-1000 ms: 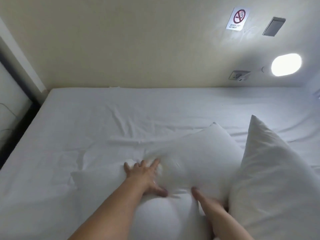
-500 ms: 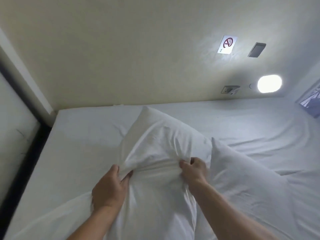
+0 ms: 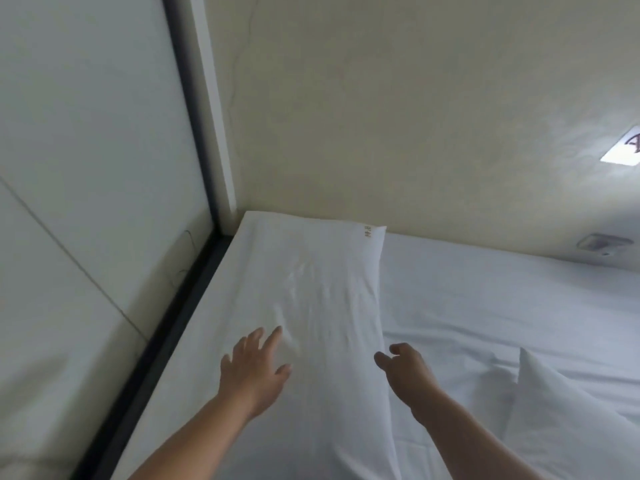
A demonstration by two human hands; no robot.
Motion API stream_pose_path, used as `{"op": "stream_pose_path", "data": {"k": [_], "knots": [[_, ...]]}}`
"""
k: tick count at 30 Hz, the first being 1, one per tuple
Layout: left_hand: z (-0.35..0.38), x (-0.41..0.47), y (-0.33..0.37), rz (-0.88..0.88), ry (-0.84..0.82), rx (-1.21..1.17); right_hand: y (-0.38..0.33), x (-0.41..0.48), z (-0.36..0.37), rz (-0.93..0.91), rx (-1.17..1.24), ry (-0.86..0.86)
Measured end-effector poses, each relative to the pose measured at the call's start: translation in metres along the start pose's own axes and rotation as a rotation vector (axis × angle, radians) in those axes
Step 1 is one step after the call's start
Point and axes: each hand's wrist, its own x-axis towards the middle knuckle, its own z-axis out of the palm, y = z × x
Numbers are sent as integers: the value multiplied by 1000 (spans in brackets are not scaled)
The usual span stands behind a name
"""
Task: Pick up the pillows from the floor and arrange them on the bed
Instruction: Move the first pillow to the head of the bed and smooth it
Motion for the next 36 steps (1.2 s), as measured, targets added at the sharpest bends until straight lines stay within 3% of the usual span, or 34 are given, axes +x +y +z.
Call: {"op": "stream_pose_path", "data": {"k": [8,15,21,24,28,33,36], "knots": [[-19,-16,38,-7,-27,-63,11,17,-20,85,-42,-57],[-4,26,-15,-457,-69,-103,30,80,9,64,-19,-235],[-5,74,-38,-542,-91,-270,5,120,24,-91,-118,-253],[13,103,-49,-594,-114,-334,10,147,51,-24,-45,-200],[37,136,-61,-487,10,-834,22,147,97,41,50,-45],[2,168,-54,-236,525,-777,-29,136,95,-279,90,475],[-32,189,-57,-92,664,-781,-66,136,92,-401,170,567]]}}
